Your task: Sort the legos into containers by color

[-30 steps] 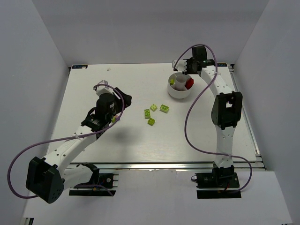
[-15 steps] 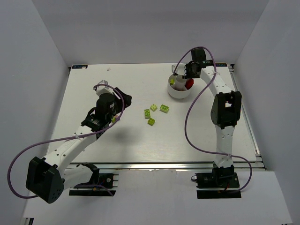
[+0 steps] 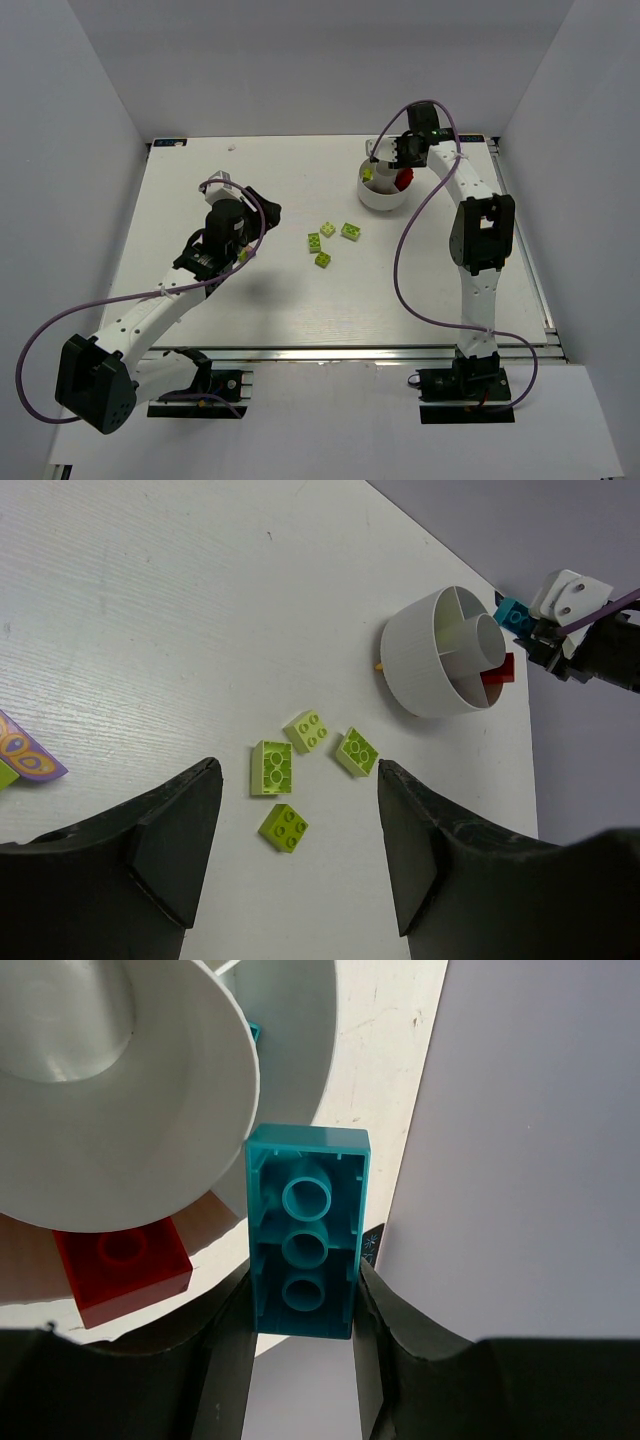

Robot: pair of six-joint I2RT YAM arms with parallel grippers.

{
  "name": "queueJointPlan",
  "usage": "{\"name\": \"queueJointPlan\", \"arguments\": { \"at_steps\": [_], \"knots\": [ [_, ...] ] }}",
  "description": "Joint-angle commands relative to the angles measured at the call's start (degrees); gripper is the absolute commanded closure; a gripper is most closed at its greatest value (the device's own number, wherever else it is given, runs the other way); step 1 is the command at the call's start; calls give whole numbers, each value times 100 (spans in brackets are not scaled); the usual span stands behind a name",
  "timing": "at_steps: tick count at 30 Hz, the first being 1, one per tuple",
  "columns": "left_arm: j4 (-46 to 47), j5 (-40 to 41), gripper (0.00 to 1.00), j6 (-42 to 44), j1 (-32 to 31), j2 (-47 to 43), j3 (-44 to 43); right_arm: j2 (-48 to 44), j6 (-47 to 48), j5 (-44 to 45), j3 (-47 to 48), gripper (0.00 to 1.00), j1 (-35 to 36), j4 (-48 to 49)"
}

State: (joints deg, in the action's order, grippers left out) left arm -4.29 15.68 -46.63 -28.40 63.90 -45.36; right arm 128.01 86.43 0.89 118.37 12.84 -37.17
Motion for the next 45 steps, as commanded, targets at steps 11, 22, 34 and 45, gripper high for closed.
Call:
{"name": "queueJointPlan", "arguments": {
  "at_steps": [11, 22, 34, 45],
  "knots": [
    [104, 49, 27, -65, -16, -141, 71, 128, 1710, -9, 196, 60, 149, -133],
    [139, 31, 27, -65, -16, -97, 80, 181, 1833, 52, 178, 56, 175, -89],
    [140, 31, 27, -65, -16, -106, 80, 190, 1842, 35, 178, 43, 192, -54],
    [131, 49, 27, -74, -16, -123, 80, 119, 1728, -36, 160, 32, 192, 174]
  ]
}}
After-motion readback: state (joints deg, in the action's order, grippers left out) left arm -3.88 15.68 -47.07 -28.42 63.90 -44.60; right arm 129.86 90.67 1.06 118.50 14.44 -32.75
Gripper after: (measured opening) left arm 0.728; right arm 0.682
